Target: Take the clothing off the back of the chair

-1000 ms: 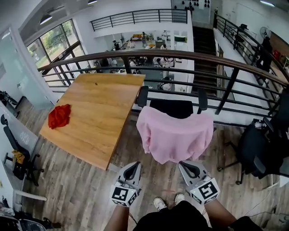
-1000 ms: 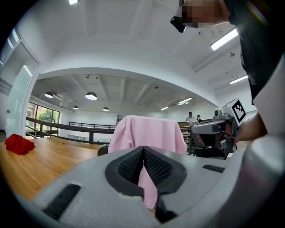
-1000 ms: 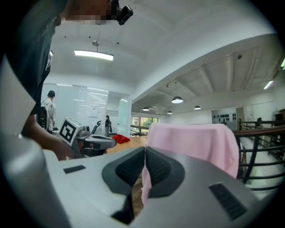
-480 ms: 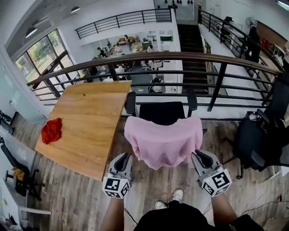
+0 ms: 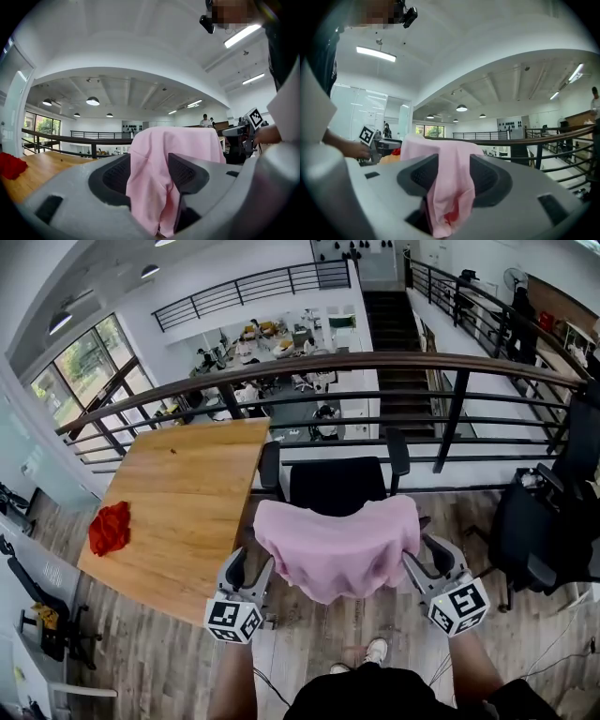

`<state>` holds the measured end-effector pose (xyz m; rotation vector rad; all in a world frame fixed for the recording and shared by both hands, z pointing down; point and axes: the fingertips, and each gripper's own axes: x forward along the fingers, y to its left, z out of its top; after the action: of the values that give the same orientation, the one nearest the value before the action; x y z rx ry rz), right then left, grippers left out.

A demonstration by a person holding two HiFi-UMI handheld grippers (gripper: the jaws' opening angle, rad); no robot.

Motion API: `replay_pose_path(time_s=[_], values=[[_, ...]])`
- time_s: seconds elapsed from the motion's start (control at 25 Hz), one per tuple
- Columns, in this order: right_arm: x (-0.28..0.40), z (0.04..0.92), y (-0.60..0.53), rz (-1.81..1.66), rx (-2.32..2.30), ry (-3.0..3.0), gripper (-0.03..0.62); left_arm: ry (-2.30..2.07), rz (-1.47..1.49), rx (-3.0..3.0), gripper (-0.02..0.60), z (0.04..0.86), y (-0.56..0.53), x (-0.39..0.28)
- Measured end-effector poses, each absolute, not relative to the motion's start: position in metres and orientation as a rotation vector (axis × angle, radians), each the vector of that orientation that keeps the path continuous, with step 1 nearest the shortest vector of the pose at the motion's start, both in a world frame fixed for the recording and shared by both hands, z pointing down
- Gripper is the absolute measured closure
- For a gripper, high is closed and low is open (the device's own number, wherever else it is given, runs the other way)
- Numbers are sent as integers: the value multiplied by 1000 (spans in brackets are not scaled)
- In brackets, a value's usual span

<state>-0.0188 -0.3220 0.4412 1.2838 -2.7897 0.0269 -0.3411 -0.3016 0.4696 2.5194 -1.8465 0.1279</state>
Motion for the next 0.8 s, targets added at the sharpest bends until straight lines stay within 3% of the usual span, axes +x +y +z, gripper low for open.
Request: replay_pose_path(time_s=[0.28,0.68,0.8], values=[[-17,445,-345,35,1263,-2784,377,-1771,152,2534,272,478,-328,-344],[-23,461,-365,41,1173,-2782,373,-1696,195,2553,275,489,-356,-341],[-26,463,-367,32,1151,-2792,394,-1646,225,2586,324,489,-359,-332]])
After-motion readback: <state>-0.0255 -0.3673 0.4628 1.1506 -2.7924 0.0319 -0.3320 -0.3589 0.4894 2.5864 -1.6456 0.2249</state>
